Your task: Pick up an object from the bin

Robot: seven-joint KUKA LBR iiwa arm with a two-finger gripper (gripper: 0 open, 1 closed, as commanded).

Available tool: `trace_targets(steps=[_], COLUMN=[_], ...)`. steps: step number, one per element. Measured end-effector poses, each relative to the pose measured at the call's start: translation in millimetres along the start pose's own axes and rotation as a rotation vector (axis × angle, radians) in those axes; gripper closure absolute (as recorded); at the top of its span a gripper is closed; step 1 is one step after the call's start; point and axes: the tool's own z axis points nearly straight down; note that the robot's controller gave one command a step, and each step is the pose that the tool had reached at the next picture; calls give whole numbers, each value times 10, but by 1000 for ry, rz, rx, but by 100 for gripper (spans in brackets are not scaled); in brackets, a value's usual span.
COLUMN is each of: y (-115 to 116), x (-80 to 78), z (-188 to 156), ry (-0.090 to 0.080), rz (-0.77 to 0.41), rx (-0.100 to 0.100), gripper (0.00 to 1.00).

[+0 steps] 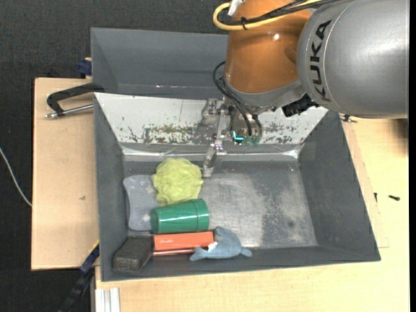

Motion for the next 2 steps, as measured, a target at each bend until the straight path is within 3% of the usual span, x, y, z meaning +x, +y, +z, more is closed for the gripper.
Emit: trace_targets(steps=[1, 2], y=[-5, 2], x=[-15, 61], z=[-48, 304], ry=[-9, -13], rz=[1, -77], rx=[-1, 0], gripper=[0, 0])
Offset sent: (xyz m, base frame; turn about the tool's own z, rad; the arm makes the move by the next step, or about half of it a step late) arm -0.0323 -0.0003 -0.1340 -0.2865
